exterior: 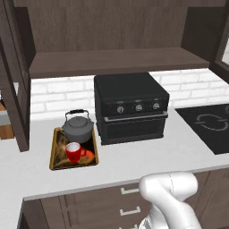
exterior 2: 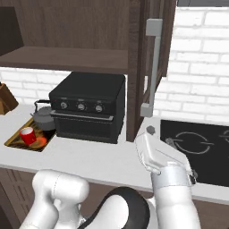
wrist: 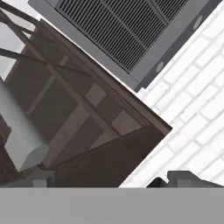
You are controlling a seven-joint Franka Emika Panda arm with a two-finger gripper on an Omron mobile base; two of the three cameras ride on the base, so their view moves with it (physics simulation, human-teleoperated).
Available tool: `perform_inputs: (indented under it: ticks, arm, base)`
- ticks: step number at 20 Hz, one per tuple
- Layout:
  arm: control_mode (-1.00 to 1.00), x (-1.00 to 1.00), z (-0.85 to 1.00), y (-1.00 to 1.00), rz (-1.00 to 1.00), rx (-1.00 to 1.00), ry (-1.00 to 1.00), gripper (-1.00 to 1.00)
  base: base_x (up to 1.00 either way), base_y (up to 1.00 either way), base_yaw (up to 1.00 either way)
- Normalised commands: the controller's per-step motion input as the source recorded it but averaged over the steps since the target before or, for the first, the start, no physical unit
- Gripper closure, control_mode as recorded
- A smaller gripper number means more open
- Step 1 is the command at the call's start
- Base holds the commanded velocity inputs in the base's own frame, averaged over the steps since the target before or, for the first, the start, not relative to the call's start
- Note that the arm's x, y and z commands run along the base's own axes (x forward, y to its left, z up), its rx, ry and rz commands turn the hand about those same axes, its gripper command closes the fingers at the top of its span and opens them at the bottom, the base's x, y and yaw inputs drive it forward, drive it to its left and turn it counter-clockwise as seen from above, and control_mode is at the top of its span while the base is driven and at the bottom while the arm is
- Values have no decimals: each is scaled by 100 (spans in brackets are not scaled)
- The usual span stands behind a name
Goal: Pick the kettle from the counter and place it on the tray. Then pick the mug from the cabinet and place it on the tray. Then close the cabinet doors.
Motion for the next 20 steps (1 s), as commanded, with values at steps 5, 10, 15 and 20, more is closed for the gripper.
perform_inputs:
  ticks: [5,10,15,20]
  arm:
    - [-100,56,-13,-19,26,12,0,-100]
    - [-100,50,-7,-30,27,15,0,-100]
    - [-100,48,-6,-12,25,12,0,-100]
    - [-100,42,-2,3,17,4,0,-100]
  base:
    - [0,0,0]
    - [0,0,0]
    - [0,0,0]
    - [0,0,0]
